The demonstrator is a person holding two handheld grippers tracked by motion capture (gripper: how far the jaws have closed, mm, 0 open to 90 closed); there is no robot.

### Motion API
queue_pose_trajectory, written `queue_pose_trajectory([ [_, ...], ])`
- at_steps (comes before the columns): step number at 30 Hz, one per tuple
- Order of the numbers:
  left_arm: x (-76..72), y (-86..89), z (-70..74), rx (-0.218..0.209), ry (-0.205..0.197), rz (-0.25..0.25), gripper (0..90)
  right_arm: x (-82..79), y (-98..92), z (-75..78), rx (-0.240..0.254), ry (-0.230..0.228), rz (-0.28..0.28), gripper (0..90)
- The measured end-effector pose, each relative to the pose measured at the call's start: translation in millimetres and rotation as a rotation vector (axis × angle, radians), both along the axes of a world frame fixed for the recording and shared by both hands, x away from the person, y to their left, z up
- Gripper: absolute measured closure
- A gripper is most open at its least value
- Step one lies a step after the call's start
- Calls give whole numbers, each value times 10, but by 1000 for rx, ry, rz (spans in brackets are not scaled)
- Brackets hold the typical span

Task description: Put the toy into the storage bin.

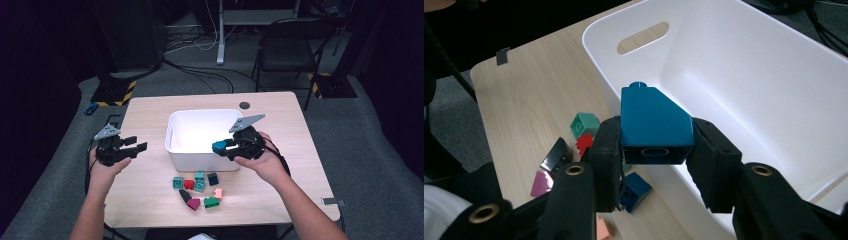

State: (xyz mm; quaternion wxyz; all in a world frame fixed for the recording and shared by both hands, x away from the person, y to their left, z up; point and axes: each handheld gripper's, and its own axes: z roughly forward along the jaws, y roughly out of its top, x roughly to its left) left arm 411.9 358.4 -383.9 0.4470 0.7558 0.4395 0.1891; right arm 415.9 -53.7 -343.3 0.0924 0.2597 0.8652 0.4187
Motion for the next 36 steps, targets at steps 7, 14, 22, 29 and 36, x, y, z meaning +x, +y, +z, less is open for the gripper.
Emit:
queue_pose_trajectory([
  [7, -55, 48, 32, -8, -20, 15, 442, 219, 183, 14, 4, -1, -7, 583],
  [14, -81, 72, 14, -1, -10, 15, 443, 490, 419, -33, -12, -10, -26, 584],
  [22, -98, 61, 1, 5, -2, 10, 443, 740, 687, -79, -43, -10, -12, 584],
  [29, -91, 63, -19, 4, -3, 9, 443, 927, 858, -129, -49, -29, 8, 583],
  [36, -87, 70, -26, 2, -1, 9, 447, 1101, 952, -233, -65, -38, 27, 583],
])
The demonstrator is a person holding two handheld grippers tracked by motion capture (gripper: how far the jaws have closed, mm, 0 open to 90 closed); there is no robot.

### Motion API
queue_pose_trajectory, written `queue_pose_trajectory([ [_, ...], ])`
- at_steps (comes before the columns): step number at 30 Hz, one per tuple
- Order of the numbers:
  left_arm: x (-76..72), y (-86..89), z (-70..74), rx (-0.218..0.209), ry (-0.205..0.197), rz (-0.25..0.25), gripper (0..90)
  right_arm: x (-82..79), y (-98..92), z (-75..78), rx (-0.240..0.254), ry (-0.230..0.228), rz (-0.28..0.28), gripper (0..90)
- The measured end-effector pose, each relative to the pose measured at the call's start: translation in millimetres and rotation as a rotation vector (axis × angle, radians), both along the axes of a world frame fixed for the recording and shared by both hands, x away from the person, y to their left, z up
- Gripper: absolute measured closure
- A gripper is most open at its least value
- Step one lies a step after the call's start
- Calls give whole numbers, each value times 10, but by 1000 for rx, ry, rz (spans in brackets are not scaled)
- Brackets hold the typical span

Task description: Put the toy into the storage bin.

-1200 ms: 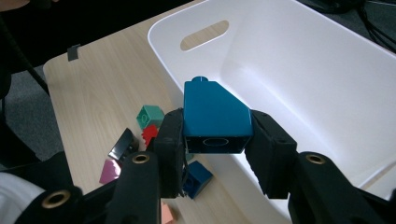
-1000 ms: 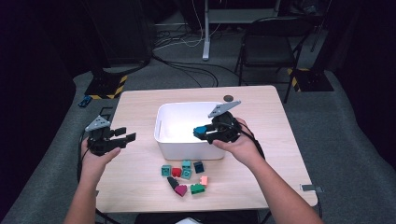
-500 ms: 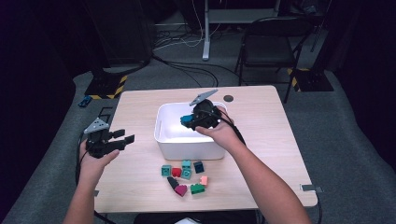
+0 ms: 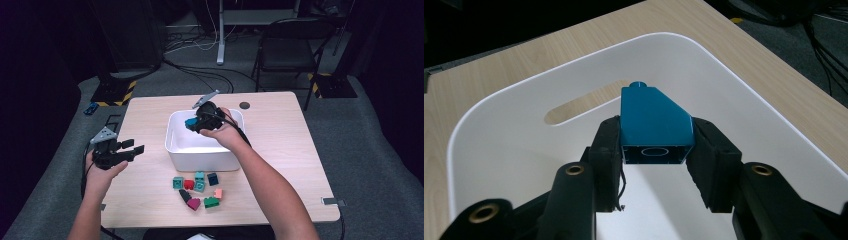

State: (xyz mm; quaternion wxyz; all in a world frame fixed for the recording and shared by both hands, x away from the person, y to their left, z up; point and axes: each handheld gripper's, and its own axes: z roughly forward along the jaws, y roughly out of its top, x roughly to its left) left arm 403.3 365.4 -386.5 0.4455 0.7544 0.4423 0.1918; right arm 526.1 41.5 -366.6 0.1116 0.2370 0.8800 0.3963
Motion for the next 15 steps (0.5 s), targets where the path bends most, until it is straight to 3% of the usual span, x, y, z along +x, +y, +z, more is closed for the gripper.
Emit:
queue_pose_trajectory([
  [11, 19, -13, -30, 1, 7, -4, 447, 225, 144, -244, -84, 37, 10, 583],
  [15, 27, -19, -45, 2, 6, -6, 447, 262, 175, -291, -90, 43, 19, 583],
])
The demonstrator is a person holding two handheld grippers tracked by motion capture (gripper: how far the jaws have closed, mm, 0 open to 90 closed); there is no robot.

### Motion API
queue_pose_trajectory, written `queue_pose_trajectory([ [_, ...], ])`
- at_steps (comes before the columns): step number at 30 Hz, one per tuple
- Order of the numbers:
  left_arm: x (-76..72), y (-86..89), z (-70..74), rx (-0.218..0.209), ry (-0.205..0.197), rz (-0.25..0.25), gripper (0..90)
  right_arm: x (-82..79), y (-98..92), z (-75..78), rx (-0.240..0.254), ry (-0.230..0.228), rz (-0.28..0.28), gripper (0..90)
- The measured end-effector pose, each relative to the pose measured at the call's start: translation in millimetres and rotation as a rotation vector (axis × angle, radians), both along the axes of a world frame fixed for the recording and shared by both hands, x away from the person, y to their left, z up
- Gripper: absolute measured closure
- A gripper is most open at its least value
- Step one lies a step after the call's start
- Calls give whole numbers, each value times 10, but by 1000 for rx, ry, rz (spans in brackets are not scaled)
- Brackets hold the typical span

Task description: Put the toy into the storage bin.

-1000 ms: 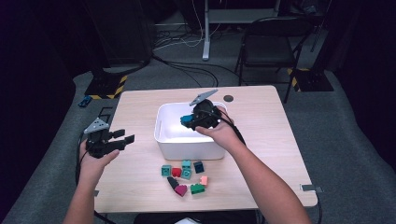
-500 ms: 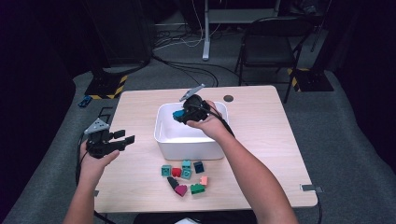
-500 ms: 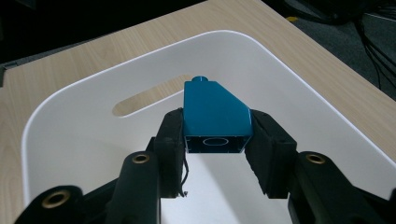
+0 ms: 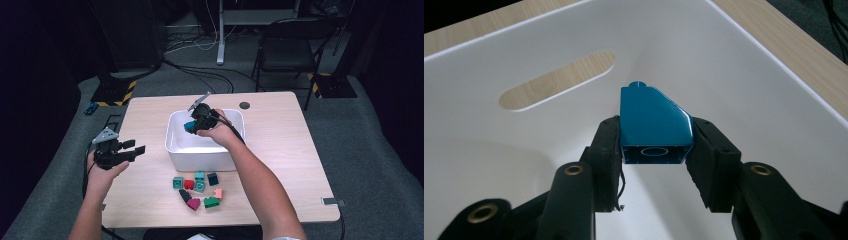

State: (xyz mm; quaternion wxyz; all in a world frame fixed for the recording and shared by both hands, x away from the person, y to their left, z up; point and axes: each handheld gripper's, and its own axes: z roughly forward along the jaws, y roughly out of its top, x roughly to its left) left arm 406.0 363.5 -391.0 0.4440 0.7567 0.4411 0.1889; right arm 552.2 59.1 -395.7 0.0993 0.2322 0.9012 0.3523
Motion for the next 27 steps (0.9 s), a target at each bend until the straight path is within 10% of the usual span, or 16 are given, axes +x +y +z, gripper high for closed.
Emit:
queue_pose_trajectory([
  [12, 9, -4, -23, -8, 5, 1, 447, 31, 37, -91, -30, 44, -1, 521],
  [27, 15, -25, -38, -9, 13, -3, 441, -315, -268, 513, 123, -38, -40, 505],
])
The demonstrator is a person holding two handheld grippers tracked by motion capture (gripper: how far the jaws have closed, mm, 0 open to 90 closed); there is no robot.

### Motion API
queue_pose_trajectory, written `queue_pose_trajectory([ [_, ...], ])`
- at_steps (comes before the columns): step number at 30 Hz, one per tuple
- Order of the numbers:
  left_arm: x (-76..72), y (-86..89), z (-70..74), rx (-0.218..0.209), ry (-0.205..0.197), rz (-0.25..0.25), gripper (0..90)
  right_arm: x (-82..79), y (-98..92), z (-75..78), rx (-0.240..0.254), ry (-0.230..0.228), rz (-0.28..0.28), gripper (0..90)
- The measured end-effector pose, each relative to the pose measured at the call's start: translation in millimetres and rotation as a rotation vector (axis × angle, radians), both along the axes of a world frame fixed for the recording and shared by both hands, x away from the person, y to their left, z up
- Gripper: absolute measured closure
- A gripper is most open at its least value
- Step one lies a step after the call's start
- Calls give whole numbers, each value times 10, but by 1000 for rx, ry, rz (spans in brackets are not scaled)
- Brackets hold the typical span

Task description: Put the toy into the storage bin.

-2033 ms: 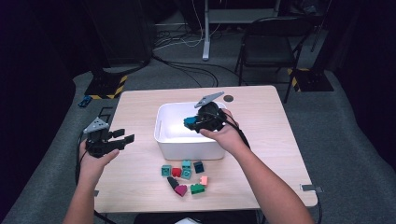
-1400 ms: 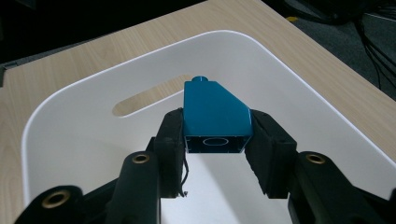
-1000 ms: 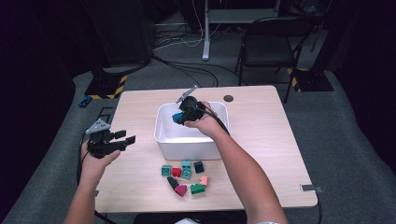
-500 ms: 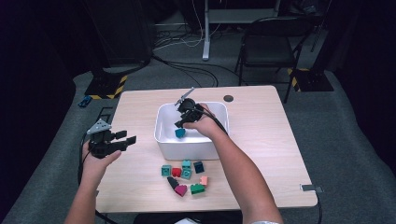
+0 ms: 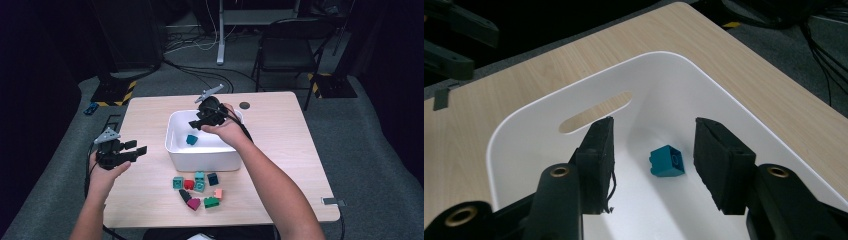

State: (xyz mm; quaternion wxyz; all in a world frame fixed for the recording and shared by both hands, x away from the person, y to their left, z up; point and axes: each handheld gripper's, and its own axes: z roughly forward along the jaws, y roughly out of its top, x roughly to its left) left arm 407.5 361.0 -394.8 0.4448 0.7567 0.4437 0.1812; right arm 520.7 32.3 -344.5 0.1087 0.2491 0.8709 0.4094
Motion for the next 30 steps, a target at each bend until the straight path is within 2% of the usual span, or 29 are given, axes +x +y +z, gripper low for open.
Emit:
queue_pose_trajectory([
  [1, -3, -1, 2, -1, 0, -1, 441, -38, -16, 28, 6, 9, -4, 505],
  [7, -4, 29, 9, -5, -1, 2, 441, -233, -147, 142, 8, -5, 17, 505],
  [10, -2, 39, 9, -10, -4, 6, 441, -357, -210, 188, 14, -31, 42, 505],
  [15, -7, 47, 26, -9, -8, 3, 441, -592, -312, 212, 35, -44, 86, 508],
  [22, 6, 30, 15, -4, -6, 4, 441, -872, -451, 136, 61, -58, 104, 508],
  [26, 20, 23, 14, -7, -7, 7, 441, -1028, -513, 21, 77, -61, 107, 508],
  [30, 44, 13, -1, -6, 0, 5, 441, -1153, -562, -156, 84, -57, 122, 508],
])
